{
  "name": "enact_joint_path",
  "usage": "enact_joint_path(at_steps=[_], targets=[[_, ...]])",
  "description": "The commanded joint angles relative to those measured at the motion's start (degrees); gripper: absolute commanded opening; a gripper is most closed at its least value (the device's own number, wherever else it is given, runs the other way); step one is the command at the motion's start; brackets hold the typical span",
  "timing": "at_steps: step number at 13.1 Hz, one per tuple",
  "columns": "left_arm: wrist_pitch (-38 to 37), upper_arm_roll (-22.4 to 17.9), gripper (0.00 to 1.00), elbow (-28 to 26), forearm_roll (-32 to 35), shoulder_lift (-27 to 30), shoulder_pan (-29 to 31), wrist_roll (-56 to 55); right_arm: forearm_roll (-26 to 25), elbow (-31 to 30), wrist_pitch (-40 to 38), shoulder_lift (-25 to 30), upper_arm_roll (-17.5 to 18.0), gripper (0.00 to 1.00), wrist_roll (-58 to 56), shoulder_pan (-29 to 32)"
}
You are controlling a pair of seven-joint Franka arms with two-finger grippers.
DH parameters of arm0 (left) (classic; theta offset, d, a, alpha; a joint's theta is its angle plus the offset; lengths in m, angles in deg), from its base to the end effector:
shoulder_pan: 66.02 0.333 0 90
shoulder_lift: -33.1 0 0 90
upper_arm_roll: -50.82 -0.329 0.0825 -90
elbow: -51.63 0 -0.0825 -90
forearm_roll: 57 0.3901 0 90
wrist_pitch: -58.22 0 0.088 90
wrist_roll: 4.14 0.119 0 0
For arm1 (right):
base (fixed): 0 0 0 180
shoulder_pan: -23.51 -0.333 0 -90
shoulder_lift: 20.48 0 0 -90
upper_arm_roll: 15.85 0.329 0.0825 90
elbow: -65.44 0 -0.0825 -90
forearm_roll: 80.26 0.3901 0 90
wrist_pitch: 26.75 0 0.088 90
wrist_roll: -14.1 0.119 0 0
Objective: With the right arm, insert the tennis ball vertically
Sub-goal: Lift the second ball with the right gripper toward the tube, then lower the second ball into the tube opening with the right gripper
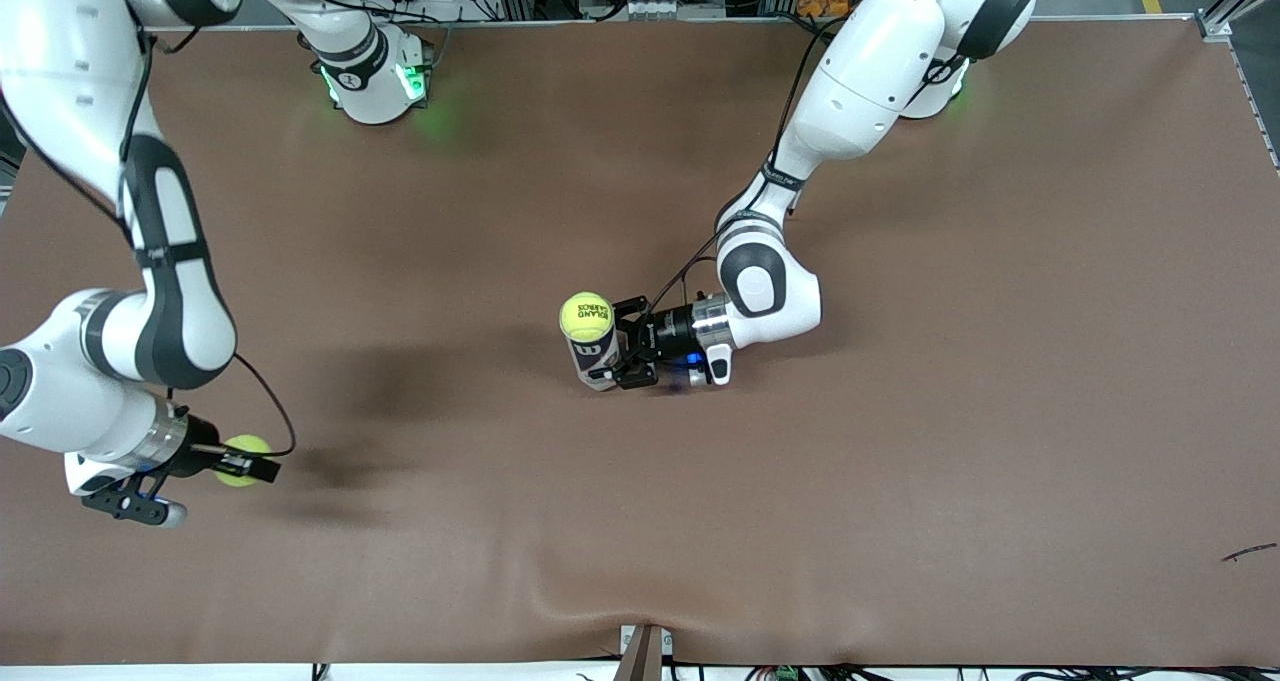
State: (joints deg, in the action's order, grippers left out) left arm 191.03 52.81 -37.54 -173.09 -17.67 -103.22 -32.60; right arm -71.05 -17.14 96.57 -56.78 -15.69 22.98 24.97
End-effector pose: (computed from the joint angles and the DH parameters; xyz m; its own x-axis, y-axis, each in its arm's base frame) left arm 0.5483 -0.4740 0.1291 0.0989 0.3067 -0.9467 0.9877 0.0855 0.1309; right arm 0.7399 -0.0090 0.3219 0.9639 -0.2618 0.0483 -0.2520 -0.9559 -0.1511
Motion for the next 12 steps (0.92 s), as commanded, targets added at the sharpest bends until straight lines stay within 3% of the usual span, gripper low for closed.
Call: enact_joint_path(at_steps=[1, 7, 12], targets=[[0.8, -0.1, 0.78, 0.6, -0.6, -1.6, -0.4, 1.7, 0.4, -1.6, -6.1, 6.1, -0.4, 0.51, 11.0, -7.1], [0.8, -0.1, 0.78, 0.7, -0.7, -1.9, -0.4, 1.8, 0.4, -1.6, -11.7, 9.8, -0.4, 0.51, 41.3, -28.4], [0.8, -0.1, 0.79, 0.6, -0.8, -1.9, -0.4, 1.8, 0.3, -1.5, -15.5, 10.6, -0.3, 0.51, 57.2, -38.1]])
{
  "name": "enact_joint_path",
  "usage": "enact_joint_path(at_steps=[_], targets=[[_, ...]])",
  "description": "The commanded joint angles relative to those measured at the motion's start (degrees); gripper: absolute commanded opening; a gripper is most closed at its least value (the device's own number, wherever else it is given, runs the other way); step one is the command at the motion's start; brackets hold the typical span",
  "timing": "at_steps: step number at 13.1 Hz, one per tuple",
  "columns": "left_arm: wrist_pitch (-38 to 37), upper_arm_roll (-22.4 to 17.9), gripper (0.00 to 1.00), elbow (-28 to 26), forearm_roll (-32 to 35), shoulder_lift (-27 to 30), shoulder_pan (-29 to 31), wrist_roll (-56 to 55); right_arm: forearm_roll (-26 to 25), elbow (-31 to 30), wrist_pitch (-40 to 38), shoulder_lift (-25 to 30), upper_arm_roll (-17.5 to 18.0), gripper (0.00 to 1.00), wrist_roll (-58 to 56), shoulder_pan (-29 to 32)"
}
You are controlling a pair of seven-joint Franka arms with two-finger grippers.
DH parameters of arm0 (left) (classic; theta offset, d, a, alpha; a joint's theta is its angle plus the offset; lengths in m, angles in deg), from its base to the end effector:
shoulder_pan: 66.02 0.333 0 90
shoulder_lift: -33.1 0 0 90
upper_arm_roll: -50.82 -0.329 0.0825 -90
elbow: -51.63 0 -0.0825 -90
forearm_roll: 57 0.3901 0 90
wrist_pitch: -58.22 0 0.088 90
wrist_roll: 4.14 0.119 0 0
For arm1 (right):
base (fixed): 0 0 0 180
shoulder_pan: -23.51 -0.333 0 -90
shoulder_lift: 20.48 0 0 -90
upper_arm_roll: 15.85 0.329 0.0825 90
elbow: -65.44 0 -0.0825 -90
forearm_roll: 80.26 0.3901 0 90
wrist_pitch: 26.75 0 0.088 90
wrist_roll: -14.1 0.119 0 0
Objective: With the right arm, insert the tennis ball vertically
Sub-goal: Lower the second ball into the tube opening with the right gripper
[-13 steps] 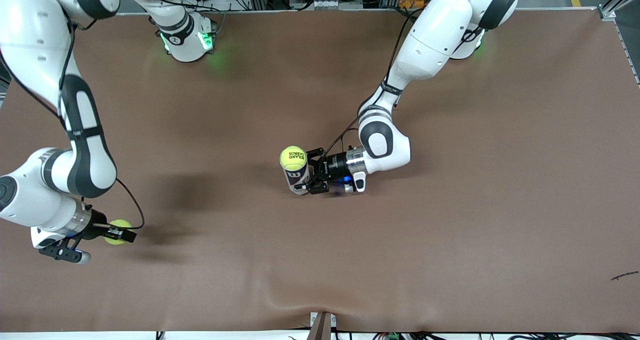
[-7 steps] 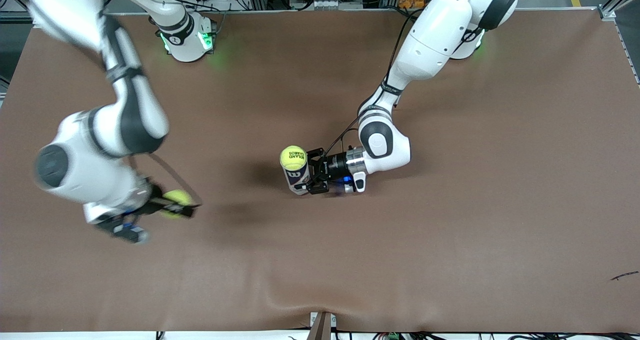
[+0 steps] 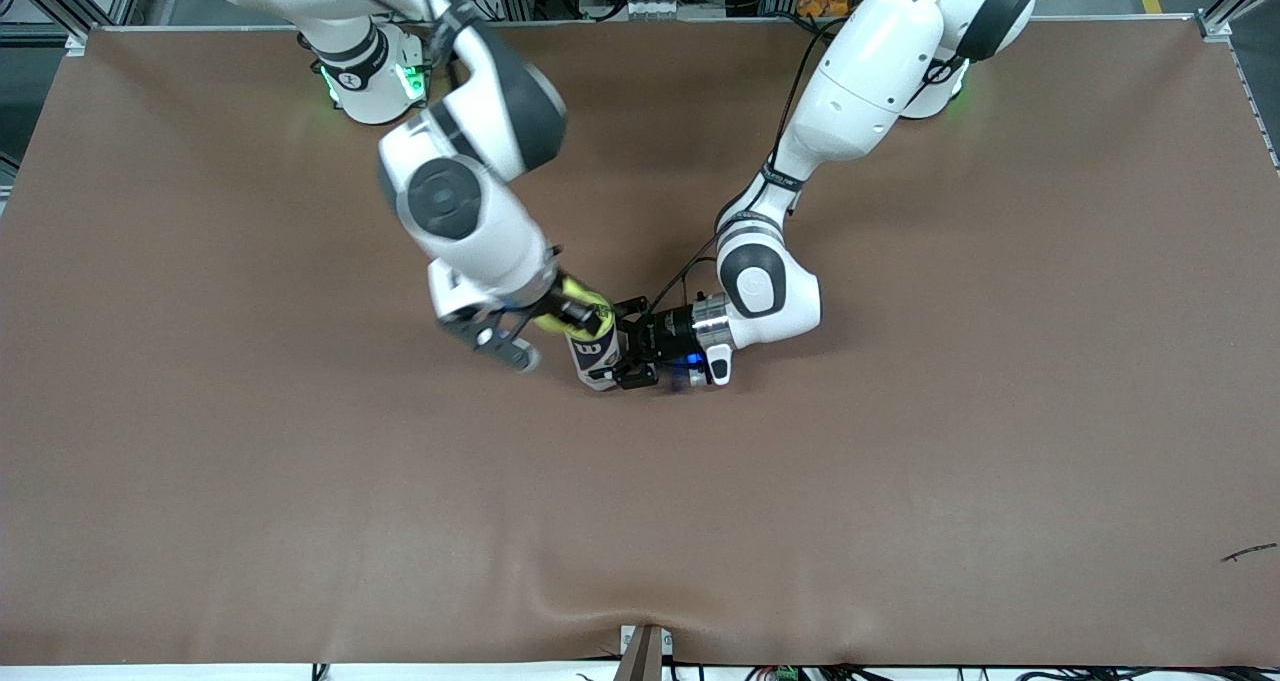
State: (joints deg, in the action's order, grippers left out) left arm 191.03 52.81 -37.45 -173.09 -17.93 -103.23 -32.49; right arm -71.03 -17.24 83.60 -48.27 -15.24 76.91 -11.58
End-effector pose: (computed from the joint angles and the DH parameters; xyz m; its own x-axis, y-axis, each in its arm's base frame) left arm 0.5479 -0.4739 0.1265 0.0986 0.3085 -0.9461 0.9878 0.0845 0.1305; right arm 0.5688 0.4232 0.4083 0.8562 -0.4971 -0.1410 -0.5090 -0.8583 -0.0651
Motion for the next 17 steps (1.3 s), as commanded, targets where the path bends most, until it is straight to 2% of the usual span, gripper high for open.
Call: enact_joint_path(at_steps=[1, 9, 13, 17], targets=[[0.8, -0.1, 0.79, 0.5, -0.8, -1.6, -0.4, 1.7, 0.3, -1.5, -3.1, 2.1, -0.9, 0.51, 3.3, -1.7], [0.8, -0.1, 0.79, 0.5, -0.7, -1.6, -0.4, 1.7, -0.7, -1.2, 0.8, -2.1, -1.1, 0.52, 2.9, -1.2], [0.8, -0.1, 0.79, 0.5, -0.6, -1.5, -0.4, 1.7, -0.3, 2.8, 0.7, -3.5, -1.1, 0.52, 3.0, -0.9], [0.8, -0.1, 0.79, 0.5, -0.6, -1.5, -0.4, 1.7, -0.3, 3.9, 1.0, -4.8, -1.1, 0.55, 3.7, -1.1]])
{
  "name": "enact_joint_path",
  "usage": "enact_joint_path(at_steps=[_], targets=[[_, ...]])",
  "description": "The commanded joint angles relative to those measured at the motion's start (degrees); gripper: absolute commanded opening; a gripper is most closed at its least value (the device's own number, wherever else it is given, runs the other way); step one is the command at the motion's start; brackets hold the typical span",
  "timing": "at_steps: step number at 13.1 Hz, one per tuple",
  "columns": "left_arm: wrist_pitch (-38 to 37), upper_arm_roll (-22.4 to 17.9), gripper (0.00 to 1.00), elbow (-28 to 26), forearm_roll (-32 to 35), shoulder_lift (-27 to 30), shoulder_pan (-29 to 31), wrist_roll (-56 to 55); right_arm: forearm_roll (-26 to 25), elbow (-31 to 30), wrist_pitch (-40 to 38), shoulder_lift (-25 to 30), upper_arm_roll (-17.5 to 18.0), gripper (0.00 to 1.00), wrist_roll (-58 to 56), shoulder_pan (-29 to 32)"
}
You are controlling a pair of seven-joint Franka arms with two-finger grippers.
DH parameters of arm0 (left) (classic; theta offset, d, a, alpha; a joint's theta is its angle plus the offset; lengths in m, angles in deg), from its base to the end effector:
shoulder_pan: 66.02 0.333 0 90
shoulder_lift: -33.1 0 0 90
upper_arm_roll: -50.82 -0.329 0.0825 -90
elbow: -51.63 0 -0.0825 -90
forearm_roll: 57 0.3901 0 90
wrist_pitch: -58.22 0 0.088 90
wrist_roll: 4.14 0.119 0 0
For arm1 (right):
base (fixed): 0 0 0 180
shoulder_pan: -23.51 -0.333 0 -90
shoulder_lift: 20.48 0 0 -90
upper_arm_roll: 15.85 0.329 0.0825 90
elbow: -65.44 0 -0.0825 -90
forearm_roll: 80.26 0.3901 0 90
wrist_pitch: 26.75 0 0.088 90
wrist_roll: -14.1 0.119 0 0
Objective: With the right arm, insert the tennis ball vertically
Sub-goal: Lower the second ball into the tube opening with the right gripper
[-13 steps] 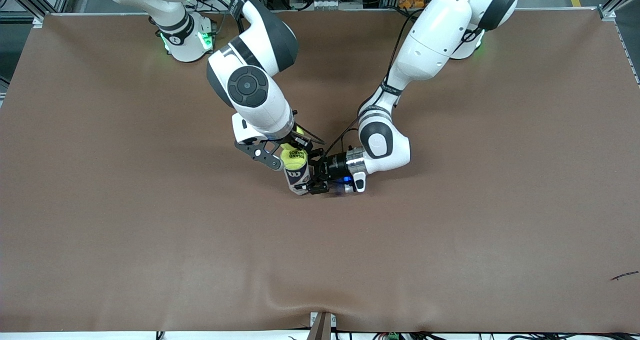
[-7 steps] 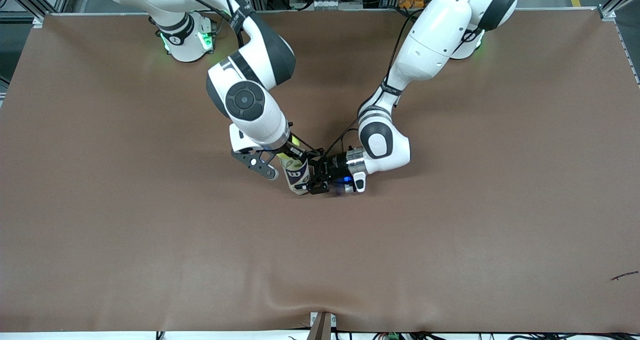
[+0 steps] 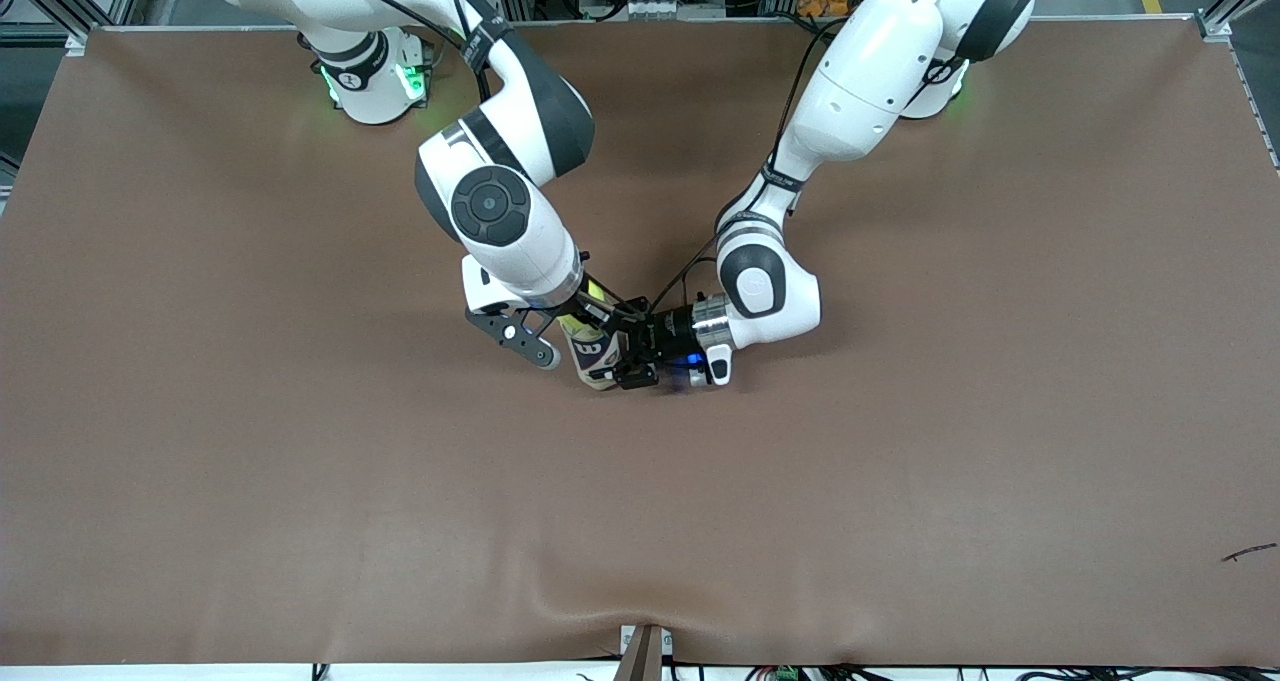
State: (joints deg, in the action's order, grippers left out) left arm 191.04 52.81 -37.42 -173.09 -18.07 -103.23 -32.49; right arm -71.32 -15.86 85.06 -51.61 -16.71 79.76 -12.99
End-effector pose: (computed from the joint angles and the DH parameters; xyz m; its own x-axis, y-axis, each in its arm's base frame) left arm 0.5476 -0.4737 0.1249 0.0971 0.3097 -0.9459 0.9880 0.0845 0.1291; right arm 0.5768 0.4308 0.3803 0.8305 -0.5416 -0.1299 -0.5504 -0.8338 -0.0428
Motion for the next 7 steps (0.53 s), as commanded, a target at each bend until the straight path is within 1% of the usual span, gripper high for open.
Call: enact_joint_path(at_steps=[1, 3, 4, 5, 6, 7], targets=[[0.8, -0.1, 0.79, 0.5, -0.5, -1.4, -0.4, 1.7, 0.1, 2.5, 1.0, -1.7, 0.4, 0.55, 0.9, 0.3], [0.8, -0.1, 0.79, 0.5, -0.6, -1.4, -0.4, 1.7, 0.1, 2.5, 2.5, -2.3, 0.4, 0.58, 0.9, 0.2], [0.8, -0.1, 0.79, 0.5, -0.6, -1.5, -0.4, 1.7, 0.1, 2.5, 2.5, -2.3, 0.4, 0.63, 0.9, 0.2], [0.8, -0.1, 0.79, 0.5, -0.6, -1.5, -0.4, 1.7, 0.0, 2.5, 2.5, -2.3, 0.3, 0.83, 0.8, 0.2], [0.8, -0.1, 0.79, 0.5, -0.6, -1.5, -0.4, 1.7, 0.0, 2.5, 2.5, -2.3, 0.3, 1.0, 0.7, 0.2], [0.8, -0.1, 0.79, 0.5, -0.6, -1.5, -0.4, 1.7, -0.1, 2.5, 2.5, -2.3, 0.3, 1.0, 0.8, 0.1]])
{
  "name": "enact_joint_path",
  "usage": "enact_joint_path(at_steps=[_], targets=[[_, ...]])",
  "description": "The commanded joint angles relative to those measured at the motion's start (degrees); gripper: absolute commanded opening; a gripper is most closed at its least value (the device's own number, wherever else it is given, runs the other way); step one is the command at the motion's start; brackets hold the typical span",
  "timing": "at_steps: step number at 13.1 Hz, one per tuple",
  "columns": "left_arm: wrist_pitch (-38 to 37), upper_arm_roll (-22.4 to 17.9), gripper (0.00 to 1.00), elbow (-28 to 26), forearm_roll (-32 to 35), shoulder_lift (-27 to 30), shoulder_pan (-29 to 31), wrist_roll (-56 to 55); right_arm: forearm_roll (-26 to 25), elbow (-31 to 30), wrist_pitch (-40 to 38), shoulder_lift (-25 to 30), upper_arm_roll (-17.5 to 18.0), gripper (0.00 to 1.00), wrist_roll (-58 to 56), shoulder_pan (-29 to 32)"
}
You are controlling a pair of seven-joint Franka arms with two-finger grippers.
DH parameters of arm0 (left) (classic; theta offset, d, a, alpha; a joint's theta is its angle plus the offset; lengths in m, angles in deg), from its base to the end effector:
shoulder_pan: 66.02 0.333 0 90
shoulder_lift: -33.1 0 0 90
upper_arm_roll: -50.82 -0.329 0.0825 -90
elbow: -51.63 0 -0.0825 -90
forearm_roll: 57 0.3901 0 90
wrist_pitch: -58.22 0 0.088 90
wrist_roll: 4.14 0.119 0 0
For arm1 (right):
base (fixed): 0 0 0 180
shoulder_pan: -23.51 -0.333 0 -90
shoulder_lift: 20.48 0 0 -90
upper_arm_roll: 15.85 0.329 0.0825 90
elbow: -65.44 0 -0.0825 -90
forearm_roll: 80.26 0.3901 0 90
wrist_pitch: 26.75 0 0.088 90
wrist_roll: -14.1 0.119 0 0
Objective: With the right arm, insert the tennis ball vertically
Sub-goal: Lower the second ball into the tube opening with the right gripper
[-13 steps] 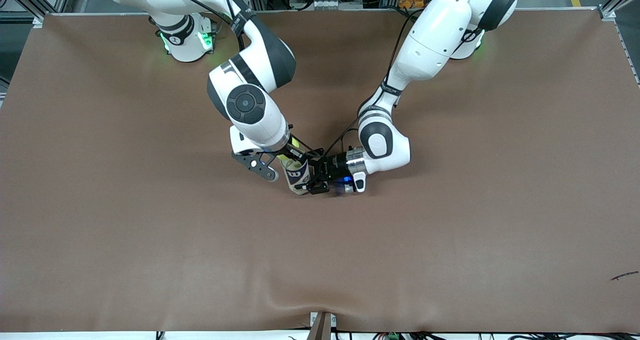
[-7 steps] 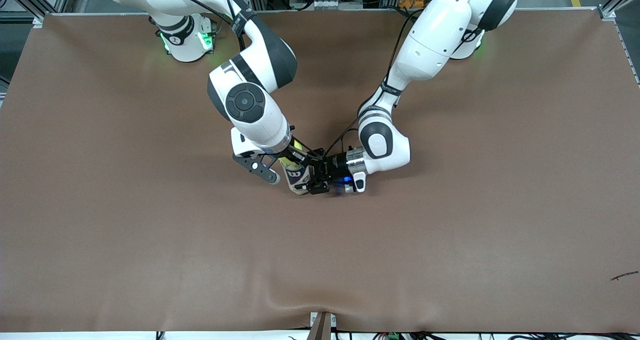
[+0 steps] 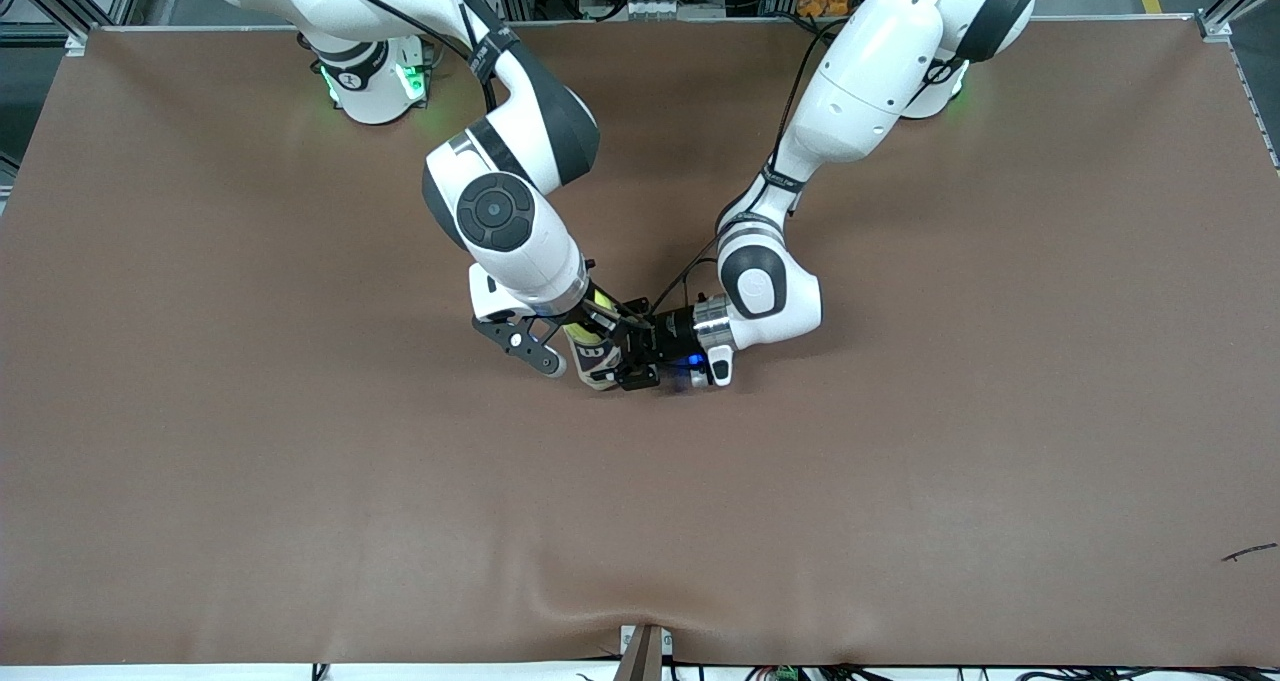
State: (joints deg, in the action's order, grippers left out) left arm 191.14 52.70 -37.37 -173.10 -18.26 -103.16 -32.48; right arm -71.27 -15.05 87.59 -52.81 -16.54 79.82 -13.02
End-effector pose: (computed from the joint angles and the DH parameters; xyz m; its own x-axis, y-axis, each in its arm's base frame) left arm 0.5488 -0.4716 0.1227 0.0952 0.3139 -0.9447 0.9878 0.0874 0.1286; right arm 0.5831 0.4371 0.3758 0.8319 -0.5425 -0.1163 -0.5522 -0.8302 -0.0769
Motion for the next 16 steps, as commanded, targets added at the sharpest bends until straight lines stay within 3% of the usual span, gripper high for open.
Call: enact_joint_path(at_steps=[1, 16], targets=[[0.7, 0.0, 0.79, 0.4, -0.6, -1.3, -0.5, 1.7, -0.1, 1.6, -0.1, -1.1, 0.2, 1.0, 0.7, 0.1], [0.7, 0.0, 0.8, 0.4, -0.7, -1.3, -0.5, 1.7, -0.7, 1.7, -5.7, 0.8, 0.2, 1.0, -0.2, 0.3]])
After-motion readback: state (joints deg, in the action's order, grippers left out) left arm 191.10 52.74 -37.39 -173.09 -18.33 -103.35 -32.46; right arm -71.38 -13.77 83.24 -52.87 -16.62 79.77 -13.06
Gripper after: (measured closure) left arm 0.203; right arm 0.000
